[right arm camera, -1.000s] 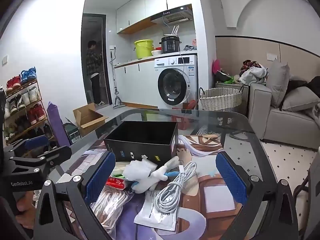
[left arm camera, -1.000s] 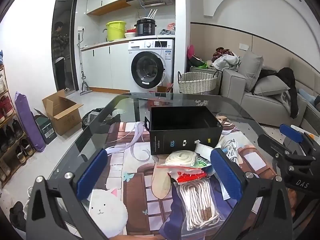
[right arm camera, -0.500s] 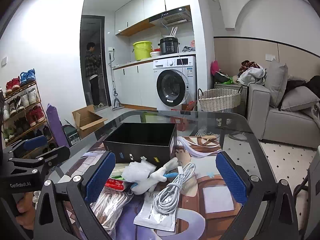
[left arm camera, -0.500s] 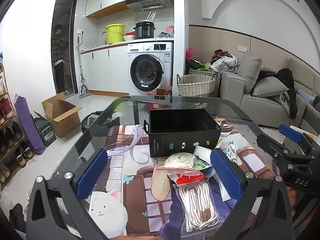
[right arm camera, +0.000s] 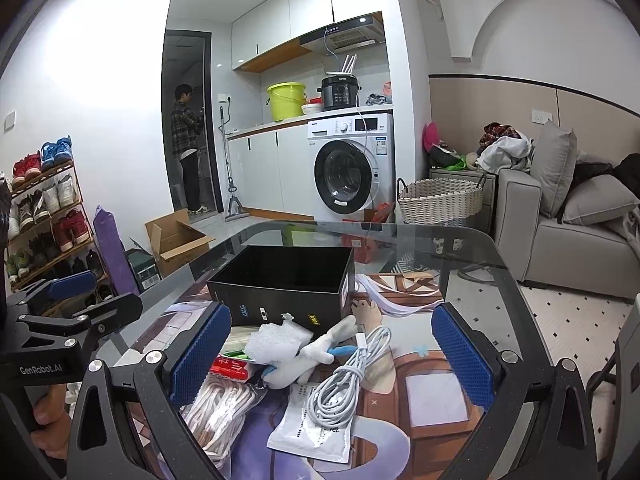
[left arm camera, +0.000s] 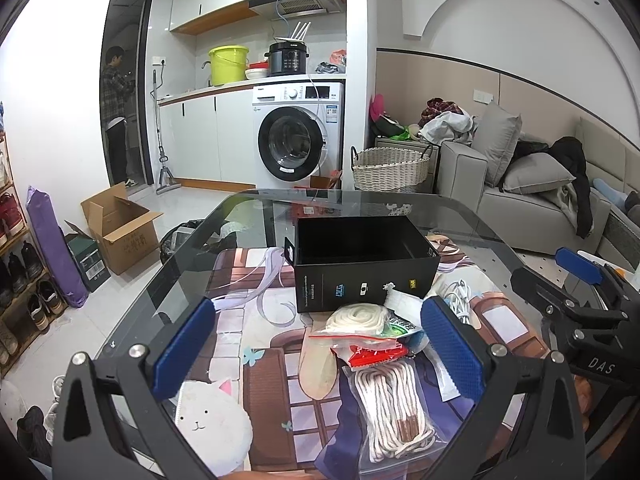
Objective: Organize soft objects
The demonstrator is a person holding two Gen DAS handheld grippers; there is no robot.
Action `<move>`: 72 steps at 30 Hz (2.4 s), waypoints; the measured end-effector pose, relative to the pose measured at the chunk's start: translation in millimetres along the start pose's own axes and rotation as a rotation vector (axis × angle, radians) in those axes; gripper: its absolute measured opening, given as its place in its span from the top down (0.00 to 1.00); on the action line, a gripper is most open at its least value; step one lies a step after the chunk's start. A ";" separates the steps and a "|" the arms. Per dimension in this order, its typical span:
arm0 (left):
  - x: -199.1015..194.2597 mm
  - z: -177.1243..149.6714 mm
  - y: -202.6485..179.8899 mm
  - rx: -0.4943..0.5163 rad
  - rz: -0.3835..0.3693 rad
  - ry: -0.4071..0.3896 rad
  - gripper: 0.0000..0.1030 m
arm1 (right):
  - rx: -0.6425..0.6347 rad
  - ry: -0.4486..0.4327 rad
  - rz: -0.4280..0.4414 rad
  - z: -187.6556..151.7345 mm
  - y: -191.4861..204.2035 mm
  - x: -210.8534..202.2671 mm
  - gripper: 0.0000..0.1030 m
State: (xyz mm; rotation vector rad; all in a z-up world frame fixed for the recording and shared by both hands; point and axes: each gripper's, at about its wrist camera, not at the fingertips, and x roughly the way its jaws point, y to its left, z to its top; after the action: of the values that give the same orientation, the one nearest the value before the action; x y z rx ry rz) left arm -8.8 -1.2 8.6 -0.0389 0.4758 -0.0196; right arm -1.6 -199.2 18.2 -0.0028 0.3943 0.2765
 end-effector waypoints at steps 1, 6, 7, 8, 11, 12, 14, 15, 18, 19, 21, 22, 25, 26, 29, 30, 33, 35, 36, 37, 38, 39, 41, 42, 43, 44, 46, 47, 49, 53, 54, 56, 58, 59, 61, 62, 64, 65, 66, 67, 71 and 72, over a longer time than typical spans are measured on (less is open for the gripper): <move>-0.1 0.2 0.2 0.001 -0.001 0.001 0.00 | -0.002 0.001 0.001 0.1 0.7 -0.7 0.01; -0.4 0.2 -0.1 0.000 -0.002 0.002 0.00 | -0.005 0.002 0.004 0.2 1.5 -0.4 0.01; -0.5 0.3 0.1 -0.001 -0.003 0.001 0.00 | -0.005 0.002 0.003 0.3 1.4 -0.4 0.01; -0.4 0.5 0.4 -0.003 -0.005 0.002 0.00 | -0.003 0.003 0.003 0.5 1.2 -0.4 0.01; 0.1 0.7 -1.2 -0.003 -0.008 0.005 0.00 | -0.001 0.002 0.002 0.7 1.6 -1.0 0.01; -0.2 1.0 -1.9 -0.003 -0.011 0.006 0.00 | -0.003 -0.001 -0.001 0.1 1.7 -0.8 0.01; -0.1 1.1 -2.6 -0.003 -0.014 0.008 0.00 | -0.001 -0.003 0.000 0.8 2.4 -0.9 0.01; -0.5 0.9 -2.2 -0.003 -0.016 0.008 0.00 | 0.000 -0.003 -0.001 0.4 2.4 -0.6 0.01; -0.7 0.7 -2.2 -0.003 -0.018 0.010 0.00 | -0.002 -0.003 0.000 -0.1 3.1 0.3 0.01; -0.7 0.6 -2.4 -0.002 -0.018 0.010 0.00 | 0.000 -0.003 0.000 -0.3 2.2 0.2 0.01; -0.6 0.6 -2.6 -0.003 -0.015 0.009 0.00 | 0.000 -0.004 -0.001 -0.3 2.3 0.2 0.01; -0.7 0.3 -2.1 -0.003 -0.018 0.010 0.00 | 0.000 -0.004 -0.001 -0.3 2.2 0.3 0.01; -1.1 0.1 -2.2 -0.002 -0.020 0.012 0.00 | 0.001 -0.005 -0.002 -0.2 2.6 0.1 0.01; -0.9 -0.1 -2.0 0.000 -0.023 0.014 0.00 | 0.000 -0.006 -0.003 0.0 3.3 0.0 0.01; 1.2 1.5 -1.5 0.004 -0.040 0.028 0.00 | 0.004 -0.009 -0.004 2.0 3.3 1.1 0.01; 3.4 3.9 -0.9 0.008 -0.041 0.038 0.00 | 0.007 -0.010 -0.005 3.4 2.3 1.2 0.01; 14.0 12.2 1.4 0.021 -0.029 0.082 0.00 | 0.001 0.010 -0.009 14.0 0.0 6.5 0.01; 21.1 21.2 6.4 0.011 -0.065 0.117 0.00 | -0.032 0.049 -0.005 22.4 0.8 14.1 0.01; 24.5 26.2 8.7 0.010 -0.094 0.131 0.00 | -0.052 0.075 -0.005 26.2 1.5 19.0 0.01; 28.7 31.9 9.8 0.014 -0.116 0.152 0.00 | -0.073 0.111 -0.004 30.7 2.1 25.1 0.01; 33.6 36.9 10.1 0.017 -0.122 0.178 0.00 | -0.092 0.150 0.005 34.6 2.8 31.9 0.01; 37.8 39.4 9.6 0.023 -0.123 0.201 0.00 | -0.105 0.177 0.019 36.7 3.4 37.8 0.01; 51.9 45.0 5.0 0.049 -0.141 0.272 0.01 | -0.134 0.243 0.035 41.1 2.8 52.2 0.01; 62.5 46.9 2.2 0.068 -0.159 0.327 0.01 | -0.145 0.278 0.045 42.1 2.3 59.4 0.01; 69.3 47.1 0.2 0.078 -0.167 0.357 0.01 | -0.145 0.316 0.065 42.8 0.4 68.4 0.01; 75.6 46.7 -1.7 0.088 -0.174 0.385 0.01 | -0.141 0.354 0.078 42.6 -2.2 77.4 0.01; 92.1 45.7 -7.3 0.127 -0.199 0.460 0.01 | -0.129 0.422 0.092 39.2 -8.7 93.4 0.01; 97.7 45.5 -8.6 0.138 -0.204 0.485 0.01 | -0.134 0.456 0.087 36.3 -12.2 102.0 0.01; 113.5 43.5 -11.1 0.163 -0.193 0.546 0.01 | -0.141 0.508 0.087 29.7 -19.5 117.0 0.02; 138.3 35.3 -16.0 0.191 -0.211 0.639 0.01 | -0.091 0.620 0.093 14.2 -37.6 143.5 0.14; 143.3 33.4 -17.0 0.198 -0.211 0.655 0.01 | -0.058 0.655 0.103 7.9 -42.6 149.2 0.14; 150.5 29.6 -18.0 0.206 -0.202 0.670 0.02 | -0.034 0.690 0.121 -1.1 -46.9 156.4 0.17; 157.2 26.0 -20.2 0.217 -0.200 0.688 0.04 | -0.037 0.719 0.139 -11.0 -46.7 162.8 0.23; 160.5 23.8 -21.2 0.221 -0.202 0.698 0.06 | -0.041 0.730 0.143 -15.5 -45.8 164.9 0.25; 166.3 19.1 -23.4 0.219 -0.211 0.721 0.11 | -0.048 0.747 0.150 -21.7 -43.8 168.4 0.32; 168.5 17.1 -24.2 0.219 -0.220 0.732 0.14 | -0.046 0.755 0.157 -25.0 -43.4 171.1 0.39; 172.3 11.7 -26.7 0.222 -0.233 0.751 0.24 | -0.042 0.770 0.158 -29.9 -43.0 175.0 0.45; 173.5 8.5 -26.4 0.227 -0.234 0.754 0.25 | -0.046 0.772 0.161 -31.2 -42.1 176.0 0.50; 174.2 8.1 -27.8 0.232 -0.236 0.759 0.30 | -0.056 0.774 0.166 -31.1 -39.3 176.2 0.54; 174.4 5.9 -28.1 0.231 -0.254 0.767 0.40 | -0.076 0.775 0.177 -32.4 -37.4 177.5 0.61; 173.3 4.4 -27.1 0.212 -0.280 0.783 0.59 | -0.105 0.794 0.212 -39.3 -34.0 176.9 0.72; 170.7 4.4 -27.5 0.226 -0.272 0.774 0.61 | -0.112 0.792 0.212 -39.1 -32.7 175.3 0.72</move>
State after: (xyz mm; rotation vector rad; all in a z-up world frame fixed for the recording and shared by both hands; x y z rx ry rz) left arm 144.7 -33.3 -64.5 0.1322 1.2365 -0.3658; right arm 147.6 -186.3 -86.2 -0.1862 1.1692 0.5054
